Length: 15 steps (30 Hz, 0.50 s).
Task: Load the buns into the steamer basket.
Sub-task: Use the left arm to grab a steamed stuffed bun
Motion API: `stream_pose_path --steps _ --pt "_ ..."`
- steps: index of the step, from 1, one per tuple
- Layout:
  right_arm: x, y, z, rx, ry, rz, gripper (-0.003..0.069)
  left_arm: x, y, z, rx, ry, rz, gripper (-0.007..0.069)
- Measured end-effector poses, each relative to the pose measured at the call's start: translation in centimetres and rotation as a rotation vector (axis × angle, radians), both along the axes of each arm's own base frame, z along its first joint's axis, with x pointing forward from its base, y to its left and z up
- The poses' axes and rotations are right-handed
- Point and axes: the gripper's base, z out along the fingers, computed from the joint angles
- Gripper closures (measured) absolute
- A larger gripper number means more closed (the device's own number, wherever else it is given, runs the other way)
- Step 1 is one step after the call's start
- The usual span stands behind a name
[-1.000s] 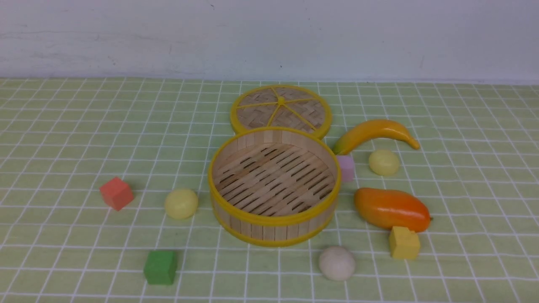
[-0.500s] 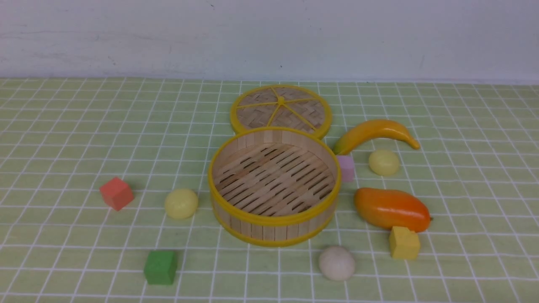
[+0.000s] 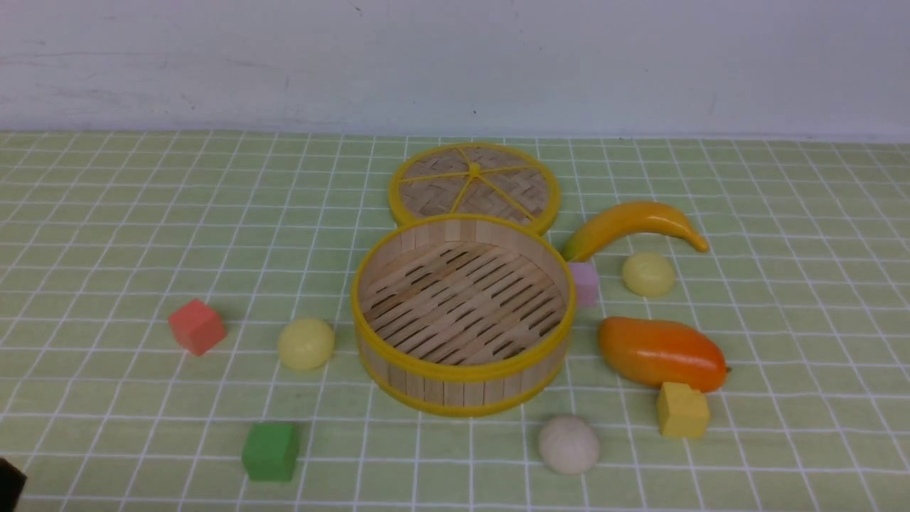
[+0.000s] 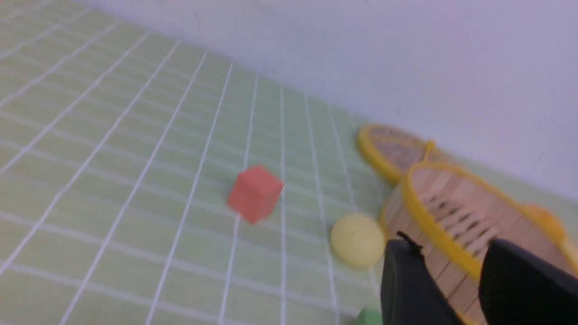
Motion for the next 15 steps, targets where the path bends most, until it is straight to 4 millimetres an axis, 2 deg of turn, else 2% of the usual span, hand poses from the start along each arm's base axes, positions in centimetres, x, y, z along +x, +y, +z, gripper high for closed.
stream_pose_path --steps 5,9,10,11,12,13,14,15 --pt "0.0 0.0 0.0 -0.001 0.0 0.0 0.0419 -0.3 0.2 2.0 -0.094 -0.212 0.009 0.0386" --pt "0.0 0.0 0.0 -0.001 0.0 0.0 0.0419 -0.8 0.3 3.9 -0.11 -0.285 0.008 0.0386" --pt "0.0 0.0 0.0 -0.001 0.0 0.0 0.0419 -1.0 0.3 4.7 -0.112 -0.305 0.006 0.0386" --pt "0.0 0.0 0.0 -0.001 0.0 0.0 0.0419 -1.5 0.4 6.5 -0.118 -0.346 0.003 0.0386" --pt "0.0 0.0 0.0 -0.001 0.0 0.0 0.0419 -1.7 0.4 7.0 -0.119 -0.356 0.002 0.0386" --pt "0.0 0.0 0.0 -0.001 0.0 0.0 0.0419 -2.1 0.4 8.8 -0.122 -0.376 -0.001 0.0386" --pt "0.0 0.0 0.0 -0.001 0.0 0.0 0.0419 -2.1 0.4 9.6 -0.123 -0.372 -0.003 0.0386" --pt "0.0 0.0 0.0 -0.001 0.0 0.0 0.0419 -2.1 0.3 11.4 -0.13 -0.34 -0.011 0.0386"
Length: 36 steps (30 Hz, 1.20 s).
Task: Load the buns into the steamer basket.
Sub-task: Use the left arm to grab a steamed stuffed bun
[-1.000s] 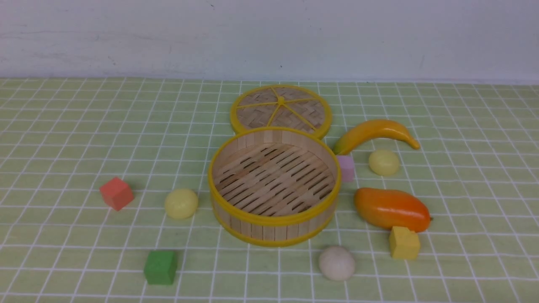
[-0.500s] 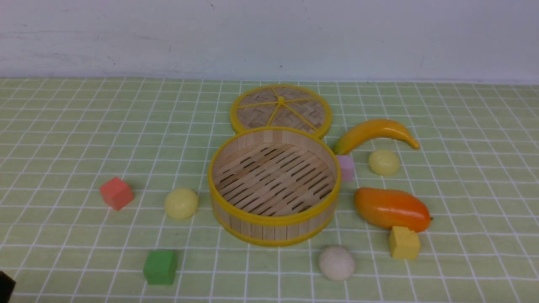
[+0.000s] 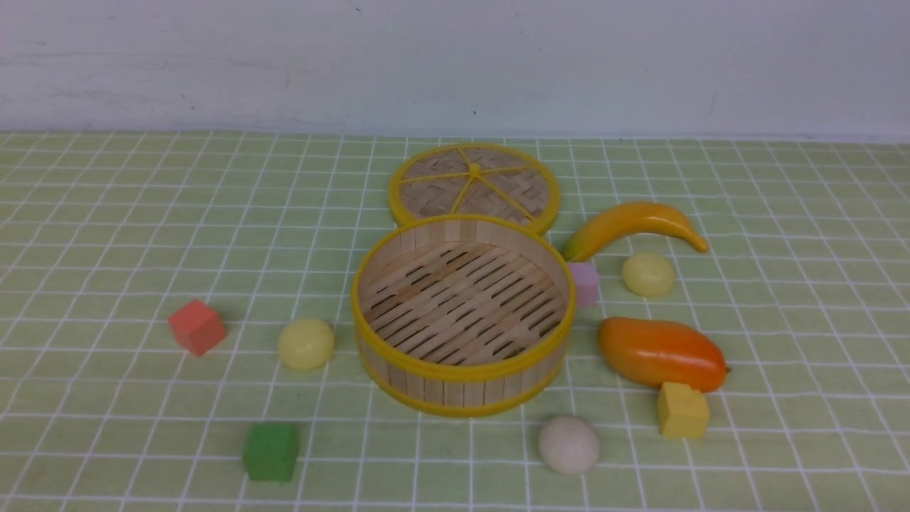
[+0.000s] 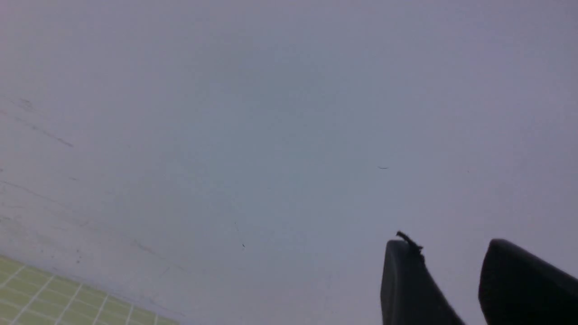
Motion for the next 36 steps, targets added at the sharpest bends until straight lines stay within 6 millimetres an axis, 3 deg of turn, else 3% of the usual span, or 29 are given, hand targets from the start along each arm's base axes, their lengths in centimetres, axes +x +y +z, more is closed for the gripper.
stream_pose_path --steps 5,9,10,11,21,30,32,36 --pt "0.0 0.0 0.0 0.0 0.0 0.0 0.0419 2.7 -0.7 4.6 0.021 0.312 -0.047 0.0386" --pt "0.0 0.0 0.0 0.0 0.001 0.0 0.0419 5.7 -1.2 5.7 0.055 0.527 -0.063 0.0386" --pt "0.0 0.0 0.0 0.0 0.001 0.0 0.0419 7.3 -1.4 5.6 0.073 0.593 -0.063 0.0386" --pt "0.0 0.0 0.0 0.0 0.001 0.0 0.0419 7.3 -1.4 5.6 0.075 0.593 -0.063 0.0386" --pt "0.0 0.0 0.0 0.0 0.001 0.0 0.0419 17.9 -2.6 1.1 0.058 0.945 -0.08 0.0386" --pt "0.0 0.0 0.0 -0.002 0.001 0.0 0.0419 24.0 -4.0 0.4 0.225 1.225 -0.189 0.0386" --pt "0.0 0.0 0.0 -0.003 0.001 -0.001 0.0419 26.2 -5.1 -0.5 0.272 1.293 -0.261 0.0386" --pt "0.0 0.0 0.0 -0.003 0.001 -0.001 0.0419 28.2 -7.2 -2.0 0.341 1.347 -0.322 0.0386"
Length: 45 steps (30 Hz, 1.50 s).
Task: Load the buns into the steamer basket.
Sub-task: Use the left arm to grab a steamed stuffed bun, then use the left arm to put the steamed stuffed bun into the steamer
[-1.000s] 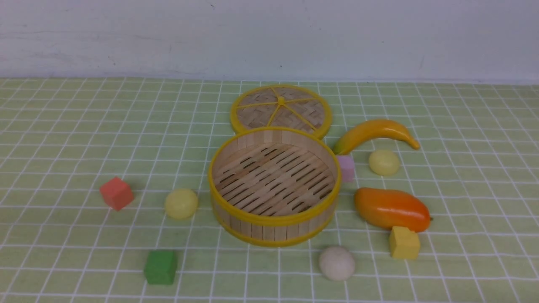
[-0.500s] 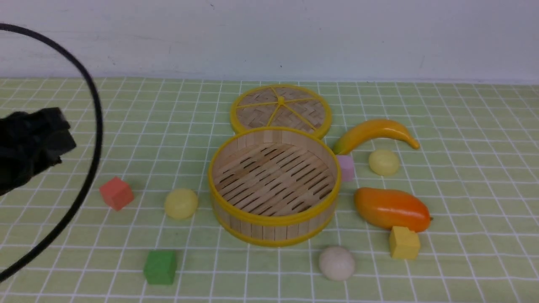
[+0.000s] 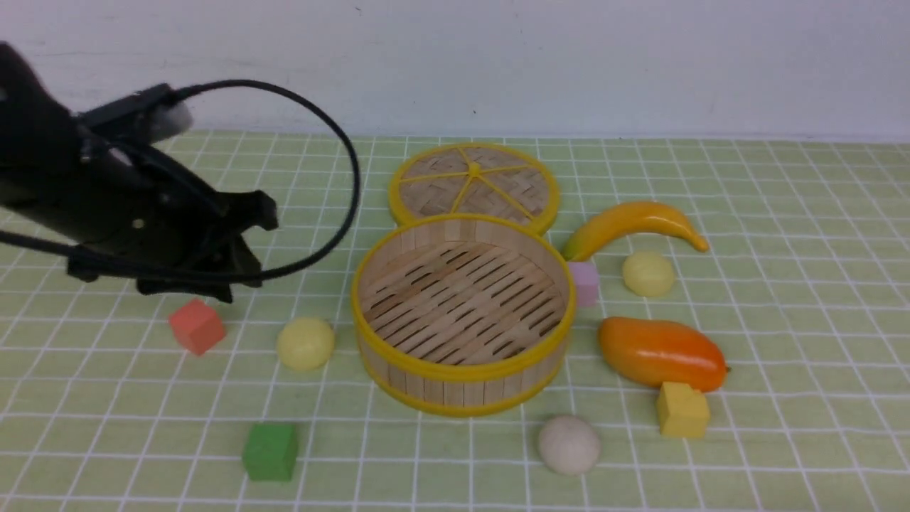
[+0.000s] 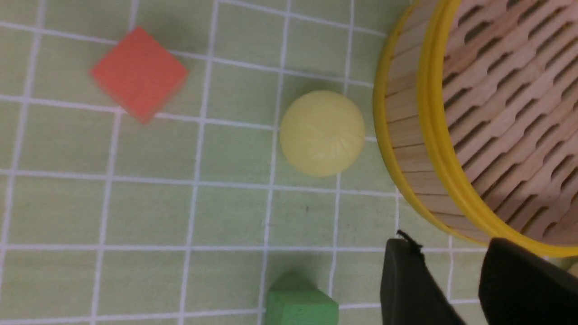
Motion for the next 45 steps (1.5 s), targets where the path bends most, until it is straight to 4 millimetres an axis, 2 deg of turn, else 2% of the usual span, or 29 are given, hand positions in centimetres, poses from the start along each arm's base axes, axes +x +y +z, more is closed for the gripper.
stream_pose_path --steps 2,5,7,12,14,17,18,21,25,28,29,30,32,38,42,45 --pt "0.0 0.0 0.0 0.0 0.0 0.0 0.0418 1.4 -2.1 -1.2 0.052 0.039 -0.066 0.0386" --pt "0.0 0.0 0.0 0.0 0.0 0.0 0.0418 2.9 -3.9 -2.6 0.141 0.075 -0.082 0.0386" --pt "0.0 0.0 0.0 0.0 0.0 0.0 0.0418 3.8 -4.5 -3.4 0.198 0.083 -0.063 0.0386" --pt "0.0 0.0 0.0 0.0 0.0 0.0 0.0418 5.9 -4.7 -5.8 0.276 0.111 -0.007 0.0386" --pt "0.0 0.0 0.0 0.0 0.0 0.0 0.0418 6.7 -4.8 -7.6 0.305 0.127 -0.008 0.0386" --pt "0.0 0.0 0.0 0.0 0.001 0.0 0.0418 7.3 -5.0 -9.0 0.312 0.138 -0.01 0.0386" --pt "0.0 0.0 0.0 0.0 0.001 0.0 0.0418 7.6 -5.1 -10.0 0.315 0.146 -0.012 0.0386" --pt "0.0 0.0 0.0 0.0 0.001 0.0 0.0418 8.1 -5.3 -11.1 0.314 0.142 -0.018 0.0386" --pt "0.0 0.0 0.0 0.0 0.001 0.0 0.0418 8.4 -5.4 -11.1 0.31 0.121 -0.02 0.0401" --pt "0.0 0.0 0.0 0.0 0.001 0.0 0.0418 8.4 -5.4 -11.0 0.315 0.119 -0.031 0.0453" --pt "0.0 0.0 0.0 0.0 0.001 0.0 0.0418 8.3 -5.4 -11.1 0.316 0.124 -0.041 0.0502" --pt "0.0 0.0 0.0 0.0 0.001 0.0 0.0418 8.3 -5.4 -11.1 0.315 0.124 -0.043 0.0502" --pt "0.0 0.0 0.0 0.0 0.001 0.0 0.0418 8.2 -5.5 -11.1 0.319 0.137 -0.066 0.0619" --pt "0.0 0.0 0.0 0.0 0.001 0.0 0.0418 8.0 -5.4 -10.5 0.33 0.157 -0.085 0.0638" --pt "0.0 0.0 0.0 0.0 0.001 0.0 0.0418 7.4 -5.5 -7.2 0.286 0.132 -0.067 0.0638" --pt "0.0 0.0 0.0 0.0 0.001 0.0 0.0418 6.4 -6.0 -3.1 0.153 0.056 -0.061 0.0638"
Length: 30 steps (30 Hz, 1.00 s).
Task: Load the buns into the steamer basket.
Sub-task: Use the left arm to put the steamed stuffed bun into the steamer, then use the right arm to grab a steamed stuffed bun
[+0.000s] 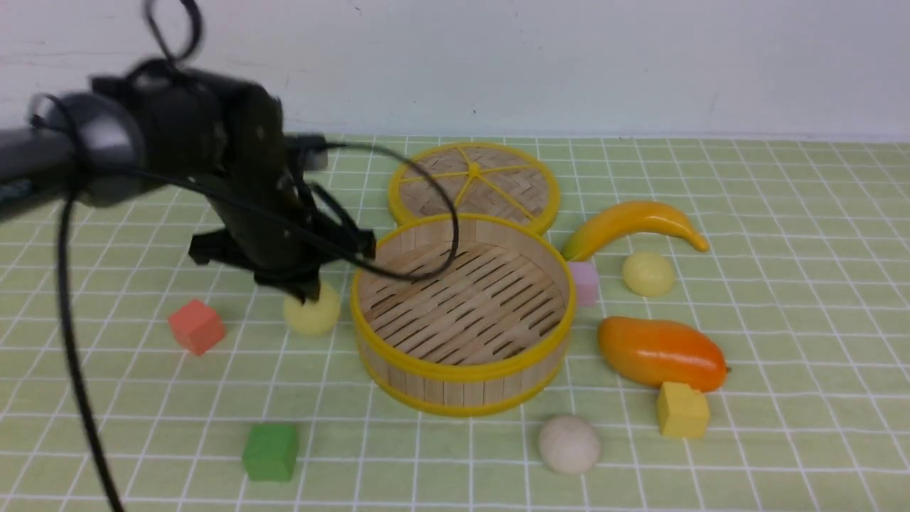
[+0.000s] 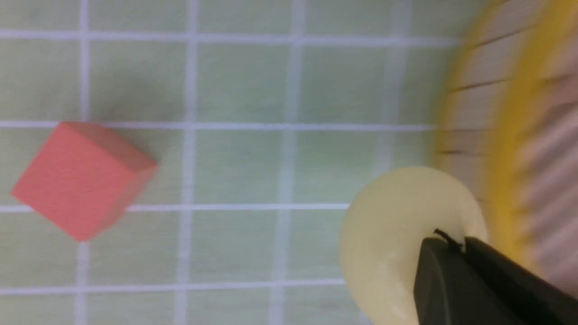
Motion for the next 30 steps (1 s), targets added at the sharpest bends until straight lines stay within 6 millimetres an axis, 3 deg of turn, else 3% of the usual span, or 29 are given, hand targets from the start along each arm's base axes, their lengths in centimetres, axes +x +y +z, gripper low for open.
stream_pose_path --steps 3,6,10,15,18,24,27,30 --pt "0.0 0.0 0.0 0.0 0.0 0.0 0.0418 -0.7 -0.7 2.3 -0.118 -0.048 -0.029 0.0638" --pt "0.0 0.0 0.0 0.0 0.0 0.0 0.0418 -0.9 -1.4 2.7 -0.202 -0.053 -0.067 0.0638" --pt "0.0 0.0 0.0 0.0 0.0 0.0 0.0418 0.0 -2.2 0.8 -0.246 -0.012 -0.069 0.0638" --pt "0.0 0.0 0.0 0.0 0.0 0.0 0.0418 1.7 -3.1 -3.3 -0.299 0.047 -0.015 0.0626" --pt "0.0 0.0 0.0 0.0 0.0 0.0 0.0418 2.0 -3.2 -4.1 -0.301 0.056 -0.006 0.0616" --pt "0.0 0.0 0.0 -0.005 0.0 0.0 0.0418 2.2 -3.2 -4.4 -0.3 0.055 -0.003 0.0524" --pt "0.1 0.0 0.1 -0.029 -0.021 0.005 0.0418 2.0 -3.2 -4.1 -0.292 0.059 -0.011 0.041" --pt "0.3 0.1 0.6 -0.064 -0.092 0.026 0.0418 1.2 -2.9 -2.4 -0.28 0.047 -0.036 0.0308"
